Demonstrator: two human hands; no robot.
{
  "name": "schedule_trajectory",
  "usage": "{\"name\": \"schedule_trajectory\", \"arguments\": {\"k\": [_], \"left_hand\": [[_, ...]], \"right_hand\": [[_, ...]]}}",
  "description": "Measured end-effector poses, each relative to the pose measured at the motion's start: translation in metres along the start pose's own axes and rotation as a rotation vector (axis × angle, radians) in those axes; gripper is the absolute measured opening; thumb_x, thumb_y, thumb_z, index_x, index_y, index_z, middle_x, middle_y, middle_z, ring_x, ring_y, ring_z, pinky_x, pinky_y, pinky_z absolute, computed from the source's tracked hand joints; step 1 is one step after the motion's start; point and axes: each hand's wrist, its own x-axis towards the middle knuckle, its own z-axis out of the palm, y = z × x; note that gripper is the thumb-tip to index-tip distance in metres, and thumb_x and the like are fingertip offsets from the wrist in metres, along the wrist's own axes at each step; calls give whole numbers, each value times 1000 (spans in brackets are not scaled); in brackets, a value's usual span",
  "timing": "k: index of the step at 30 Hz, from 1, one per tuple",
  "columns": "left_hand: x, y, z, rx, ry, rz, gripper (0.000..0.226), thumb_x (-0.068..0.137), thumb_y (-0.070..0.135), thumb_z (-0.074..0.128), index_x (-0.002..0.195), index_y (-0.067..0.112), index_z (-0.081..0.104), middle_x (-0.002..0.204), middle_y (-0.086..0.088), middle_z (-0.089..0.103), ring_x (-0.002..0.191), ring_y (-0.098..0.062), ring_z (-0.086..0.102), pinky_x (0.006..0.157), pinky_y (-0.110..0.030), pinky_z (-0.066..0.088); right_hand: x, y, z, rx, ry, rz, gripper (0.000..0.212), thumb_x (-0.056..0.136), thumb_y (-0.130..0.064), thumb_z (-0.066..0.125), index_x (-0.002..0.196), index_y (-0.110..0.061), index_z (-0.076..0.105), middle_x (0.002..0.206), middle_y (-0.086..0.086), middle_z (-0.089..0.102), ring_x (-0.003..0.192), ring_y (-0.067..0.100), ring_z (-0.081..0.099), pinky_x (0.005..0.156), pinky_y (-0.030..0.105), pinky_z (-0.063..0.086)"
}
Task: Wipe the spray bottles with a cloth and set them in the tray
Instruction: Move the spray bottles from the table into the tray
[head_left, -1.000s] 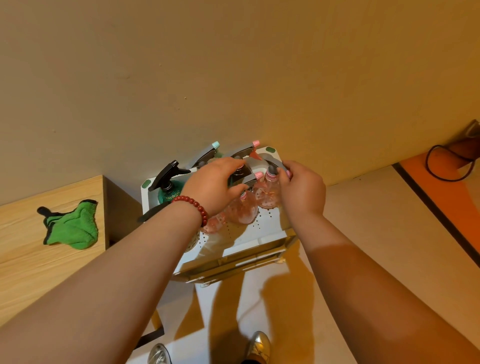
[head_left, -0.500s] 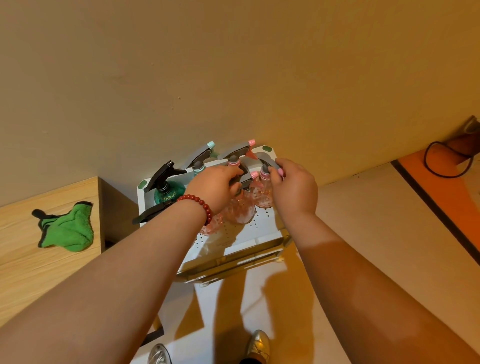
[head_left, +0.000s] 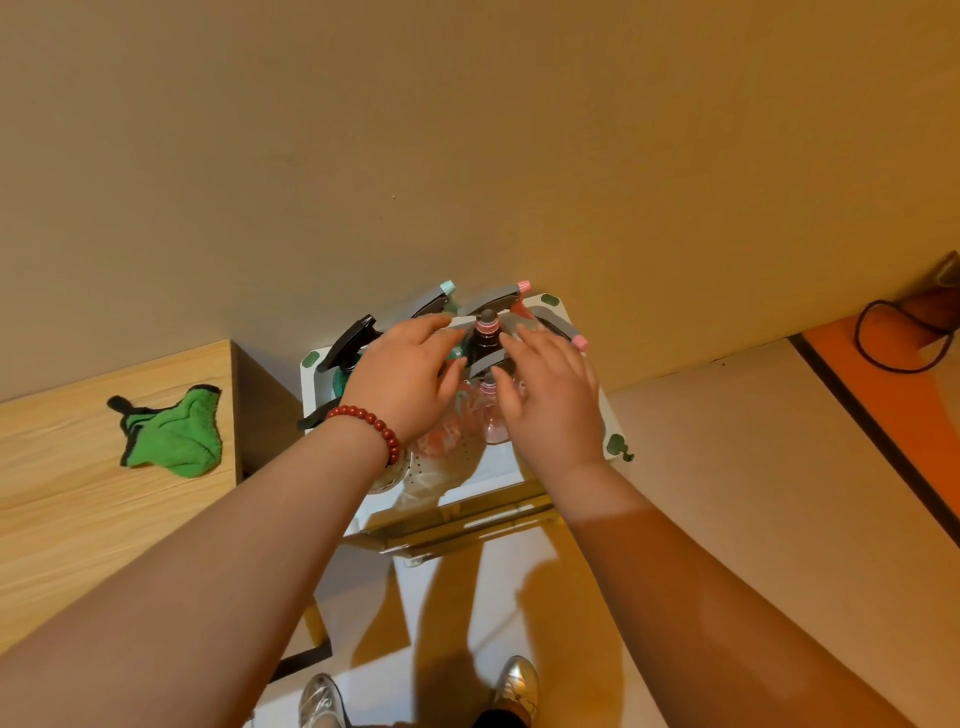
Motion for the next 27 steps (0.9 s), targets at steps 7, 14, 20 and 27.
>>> {"name": "schedule_trajectory", "arguments": {"k": [7, 14, 20, 27], "left_hand": [[-47, -21, -23, 67, 56, -107, 39, 95, 27, 53, 131, 13, 57, 138, -10, 52, 127, -30, 47, 103, -47, 39], [-97, -53, -39, 74, 123, -198, 35, 92, 22, 57, 124, 10, 61, 127, -13, 59, 115, -32, 56, 96, -47, 45], [-146, -100, -57, 88, 107, -312, 36, 95, 25, 52, 128, 12, 59, 133, -11, 56, 124, -29, 50, 102, -46, 40], [-195, -166, -78, 74, 40, -374, 39, 97, 28, 48, 133, 15, 54, 139, -9, 51, 129, -28, 44, 107, -44, 34]], "right_hand": [[-15, -40, 7, -116, -66, -138, 32, 85, -26, 56, 110, -13, 71, 112, 6, 70, 112, 28, 61, 98, 46, 43], [-26, -98, 12, -115, -117, -262, 29, 84, -22, 61, 109, -12, 71, 111, 6, 70, 111, 26, 62, 101, 44, 42], [-48, -156, 31, -99, -205, -332, 29, 84, -19, 67, 112, -12, 70, 113, 8, 70, 112, 27, 62, 99, 45, 43], [-69, -234, 71, -88, -259, -371, 27, 80, -19, 62, 104, -12, 72, 105, 6, 70, 108, 27, 63, 97, 42, 45]]}}
